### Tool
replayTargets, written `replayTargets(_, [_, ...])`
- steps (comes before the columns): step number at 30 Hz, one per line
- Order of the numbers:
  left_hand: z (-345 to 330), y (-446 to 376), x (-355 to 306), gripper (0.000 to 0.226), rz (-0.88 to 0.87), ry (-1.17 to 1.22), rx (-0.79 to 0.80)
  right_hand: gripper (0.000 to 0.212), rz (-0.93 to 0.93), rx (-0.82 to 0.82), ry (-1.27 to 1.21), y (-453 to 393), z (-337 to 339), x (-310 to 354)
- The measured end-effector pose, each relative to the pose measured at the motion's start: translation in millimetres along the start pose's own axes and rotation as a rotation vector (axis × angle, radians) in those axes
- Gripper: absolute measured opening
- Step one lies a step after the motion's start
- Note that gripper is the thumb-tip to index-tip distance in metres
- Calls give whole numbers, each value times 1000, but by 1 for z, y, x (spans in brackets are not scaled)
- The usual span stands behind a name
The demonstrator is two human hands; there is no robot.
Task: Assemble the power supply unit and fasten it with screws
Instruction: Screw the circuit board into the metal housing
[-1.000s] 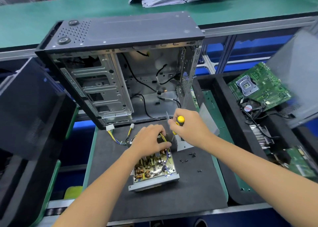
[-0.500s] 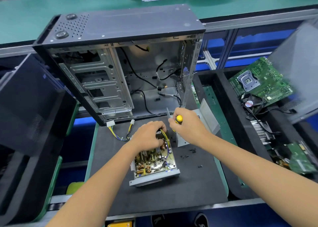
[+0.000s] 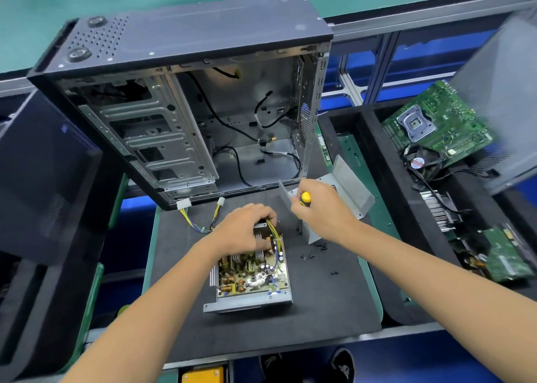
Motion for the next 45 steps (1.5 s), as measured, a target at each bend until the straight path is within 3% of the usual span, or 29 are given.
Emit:
replayTargets(10, [1,-3,-2,35,21,33,19,22,26,-17,-167,3,9,7])
replayTargets(19, [8,-3,-2,27,81,152,-14,23,47,89,-126,-3,-14,14])
replayTargets(34, [7,-6,1,17,85,246,-13,24,26,127,-86,-10,-28,1])
replayTargets(45, [1,-6,10,22,125,382,14,21,165,267,74,-10,-37,25])
Point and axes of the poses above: each hand's wrist, its own y-axis away from the middle knuckle, its own z-axis out of the back of the hand, x = y × z, the point moved 9 cm from there along -y, towards the middle knuckle, and after that the axes turned 13 degrees about -y, right-handed, at the moved point
